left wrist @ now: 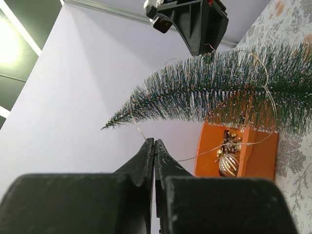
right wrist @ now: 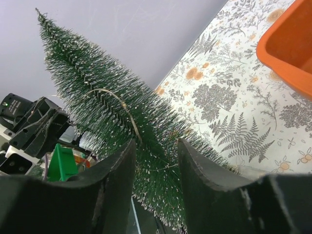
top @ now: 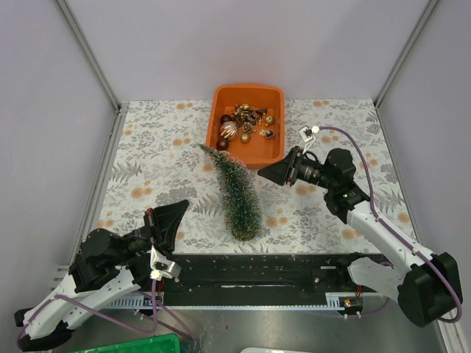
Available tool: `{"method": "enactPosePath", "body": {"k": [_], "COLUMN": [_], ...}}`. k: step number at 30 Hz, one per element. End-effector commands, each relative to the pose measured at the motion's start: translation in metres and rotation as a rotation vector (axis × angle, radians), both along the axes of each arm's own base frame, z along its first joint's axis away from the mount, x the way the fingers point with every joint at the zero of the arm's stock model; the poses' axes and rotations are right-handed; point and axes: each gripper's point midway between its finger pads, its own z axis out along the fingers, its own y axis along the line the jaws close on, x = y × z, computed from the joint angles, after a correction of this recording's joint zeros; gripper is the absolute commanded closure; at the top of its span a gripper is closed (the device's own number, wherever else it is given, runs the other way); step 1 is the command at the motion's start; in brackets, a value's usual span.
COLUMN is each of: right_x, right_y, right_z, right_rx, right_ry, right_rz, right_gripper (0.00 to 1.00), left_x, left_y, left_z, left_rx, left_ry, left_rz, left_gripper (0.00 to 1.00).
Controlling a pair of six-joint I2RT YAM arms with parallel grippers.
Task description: Decorate the small christmas tree
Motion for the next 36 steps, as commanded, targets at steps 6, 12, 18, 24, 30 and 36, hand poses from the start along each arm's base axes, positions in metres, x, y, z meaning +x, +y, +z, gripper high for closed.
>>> {"method": "enactPosePath", "body": {"k": [6, 12, 18, 24, 30, 36], "right_x": [-0.012, -0.049, -0.066, -0.057, -0.039, -0.011], "right_y": [0.005, -0.022, -0.022, -0.008, 0.033, 0.073], "right_z": [0.035, 0.079, 0.124, 0.167, 0.188, 0.203], "right_rx": [0.071, 0.009, -0.004, 0.006, 0.003, 0.006], "right_ry": [-0.121, -0.269, -0.374, -0.507, -0.594, -0.642], "right_rz": [0.063, 0.007, 0.084, 0.165, 0.275, 0.328], "right_gripper": [0.90, 1.00, 1.00, 1.00, 1.00, 1.00], "left_x": [0.001, 0.003, 0.006, 0.007, 0.011, 0.023], "left_y": [0.010, 0.011, 0.014, 0.023, 0.029, 0.034], "left_z": [0.023, 0.018, 0.014, 0.006, -0.002, 0.001], "left_rx": [-0.052, -0.053, -0.060, -0.059, -0.074, -0.159], "left_ry": [-0.032, -0.022, -0.013, 0.008, 0.068, 0.171], "left_rz": [0.037, 0.046, 0.067, 0.100, 0.128, 0.185], "left_gripper": [1.00, 1.00, 1.00, 1.00, 1.00, 1.00]}}
